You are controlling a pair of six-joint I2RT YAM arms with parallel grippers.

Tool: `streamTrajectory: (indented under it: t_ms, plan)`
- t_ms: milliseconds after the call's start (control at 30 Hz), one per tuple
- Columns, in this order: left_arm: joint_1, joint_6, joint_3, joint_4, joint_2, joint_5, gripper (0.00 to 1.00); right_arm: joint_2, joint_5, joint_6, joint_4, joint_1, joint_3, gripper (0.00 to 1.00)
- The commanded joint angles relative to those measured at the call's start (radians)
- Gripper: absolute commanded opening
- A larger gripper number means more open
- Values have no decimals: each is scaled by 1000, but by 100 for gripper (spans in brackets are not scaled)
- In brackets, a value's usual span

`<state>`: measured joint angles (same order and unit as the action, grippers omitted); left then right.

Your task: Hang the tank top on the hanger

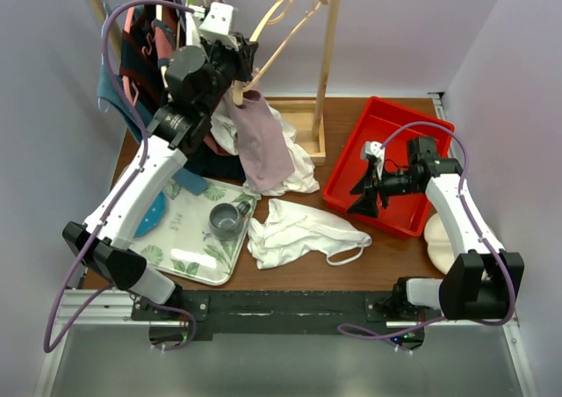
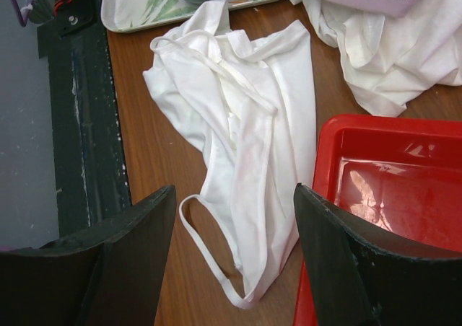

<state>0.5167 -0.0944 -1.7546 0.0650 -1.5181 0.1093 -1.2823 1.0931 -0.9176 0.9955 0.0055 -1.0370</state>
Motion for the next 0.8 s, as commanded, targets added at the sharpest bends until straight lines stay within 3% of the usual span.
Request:
streamTrajectory:
  t_ms: [0,267,767]
  plan:
    - [3,-11,-36,-142,-10,0,0,-3,33,-21,12,-4,-14,71]
    - [3,-25,-42,-254,-24,29,0,-12,30,-30,22,-4,-18,71]
    - [2,-5,59,-315,38,13,0,-29,31,-79,66,-2,-28,71]
